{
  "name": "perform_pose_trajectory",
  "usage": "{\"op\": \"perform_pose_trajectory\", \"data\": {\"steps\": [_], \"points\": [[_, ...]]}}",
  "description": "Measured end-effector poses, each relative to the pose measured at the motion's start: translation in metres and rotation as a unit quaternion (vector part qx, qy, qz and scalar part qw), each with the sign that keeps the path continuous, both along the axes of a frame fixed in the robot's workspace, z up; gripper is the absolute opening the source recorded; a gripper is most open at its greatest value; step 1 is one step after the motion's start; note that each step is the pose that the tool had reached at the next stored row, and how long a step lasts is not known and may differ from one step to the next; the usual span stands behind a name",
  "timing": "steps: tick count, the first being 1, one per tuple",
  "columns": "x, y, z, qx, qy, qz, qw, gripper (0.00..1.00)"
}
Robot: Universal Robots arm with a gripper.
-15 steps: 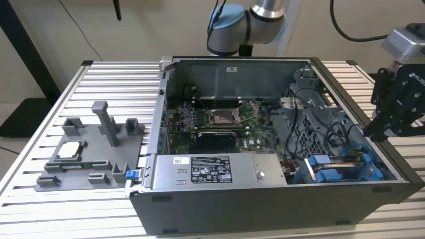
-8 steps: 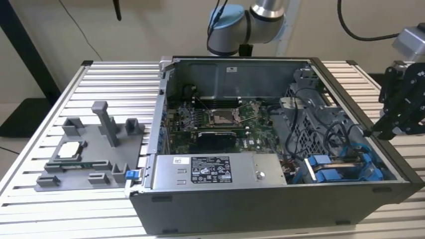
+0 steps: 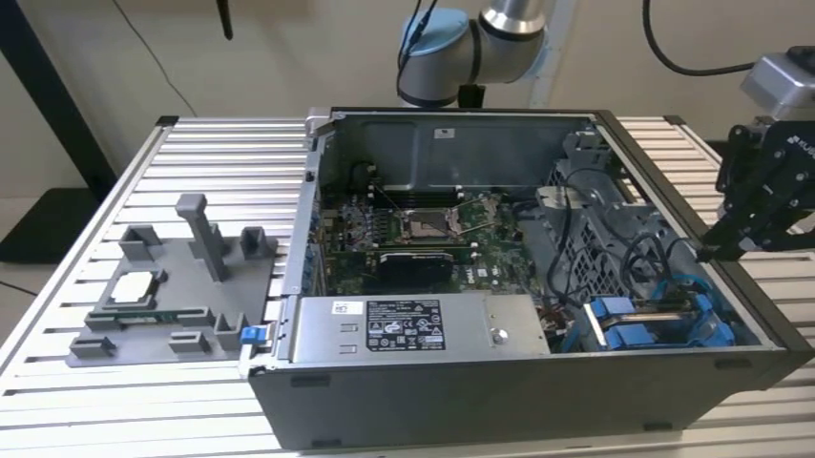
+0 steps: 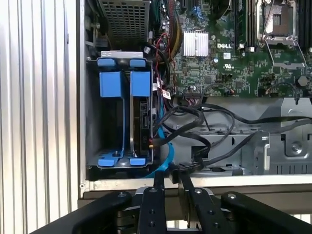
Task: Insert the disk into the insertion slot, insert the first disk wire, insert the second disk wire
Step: 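Insert the second disk wire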
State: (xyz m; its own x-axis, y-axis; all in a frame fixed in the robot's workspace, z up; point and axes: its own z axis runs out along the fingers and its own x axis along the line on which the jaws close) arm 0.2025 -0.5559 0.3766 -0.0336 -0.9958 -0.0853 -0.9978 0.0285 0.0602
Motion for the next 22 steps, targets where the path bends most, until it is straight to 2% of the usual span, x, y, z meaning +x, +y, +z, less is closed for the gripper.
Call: {"op": "perform_pose_trajectory", "data": {"steps": [4, 10, 12, 17, 19, 21, 22], "points": [[0.0, 0.0001, -0.0034, 0.0025, 0.0012, 0.0, 1.0, 1.0], [-0.0001, 0.0001, -0.0062, 0.0039, 0.0126, 0.0, 0.9999, 1.0], [-0.0001, 0.0001, -0.0069, 0.0088, 0.0133, 0.0, 0.9999, 1.0], [0.0, 0.0001, -0.0089, 0.0292, 0.0133, 0.0, 0.9995, 1.0], [0.0, 0.0001, -0.0093, 0.0319, 0.0133, 0.0, 0.9994, 1.0], [0.0, -0.0002, -0.0095, 0.0325, 0.0133, 0.0, 0.9994, 1.0], [0.0, -0.0002, -0.0095, 0.0326, 0.0134, 0.0, 0.9994, 0.0]]}}
